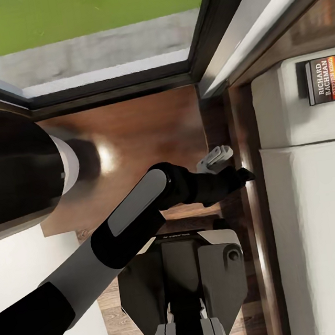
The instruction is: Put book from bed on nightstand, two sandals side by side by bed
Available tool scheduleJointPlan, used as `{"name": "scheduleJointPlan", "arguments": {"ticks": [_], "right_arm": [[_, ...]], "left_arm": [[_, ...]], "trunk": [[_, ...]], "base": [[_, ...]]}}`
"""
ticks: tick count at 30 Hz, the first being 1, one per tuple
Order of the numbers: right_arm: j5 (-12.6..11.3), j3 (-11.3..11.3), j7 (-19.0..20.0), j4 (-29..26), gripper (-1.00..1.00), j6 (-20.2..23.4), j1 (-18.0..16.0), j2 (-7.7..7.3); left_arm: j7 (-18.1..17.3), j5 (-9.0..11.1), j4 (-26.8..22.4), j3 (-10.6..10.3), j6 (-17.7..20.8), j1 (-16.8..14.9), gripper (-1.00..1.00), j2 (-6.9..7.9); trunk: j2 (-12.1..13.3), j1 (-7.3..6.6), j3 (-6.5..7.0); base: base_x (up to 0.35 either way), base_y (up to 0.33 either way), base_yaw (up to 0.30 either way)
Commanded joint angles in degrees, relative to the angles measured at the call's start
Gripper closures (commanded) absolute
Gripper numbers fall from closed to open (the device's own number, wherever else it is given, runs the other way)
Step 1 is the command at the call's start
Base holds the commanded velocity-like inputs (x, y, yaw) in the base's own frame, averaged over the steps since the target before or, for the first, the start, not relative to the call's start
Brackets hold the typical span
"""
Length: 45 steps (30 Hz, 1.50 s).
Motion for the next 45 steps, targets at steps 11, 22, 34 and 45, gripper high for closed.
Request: {"name": "scheduleJointPlan", "arguments": {"ticks": [11,22,34,45], "right_arm": [[-0.9,-0.1,0.2,0.1,-1.0,0.6,0.6,0.08],[-1.0,-0.1,0.2,0.1,-1.0,0.6,1.4,0.1],[-1.0,-0.2,0.2,0.1,-1.0,0.5,1.6,0.09],[-1.0,-0.2,0.2,0.1,-1.0,0.2,1.6,0.1]], "left_arm": [[0.3,0.1,0.0,0.0,0.5,0.0,-1.0,-0.05],[0.3,0.1,0.0,0.0,0.5,0.0,-1.0,-0.05],[0.3,0.1,0.0,0.0,0.5,0.0,-1.0,-0.05],[0.4,0.1,0.0,0.0,0.5,-0.1,-1.0,-0.11]], "trunk": [[0.0,0.16,0.07],[0.0,0.16,0.09],[0.0,0.16,0.1],[0.0,0.16,0.1]], "base": [[-0.001,0.0,0.124],[0.0,0.0,0.033],[0.0,0.0,0.007],[-0.067,0.0,0.002]]}}
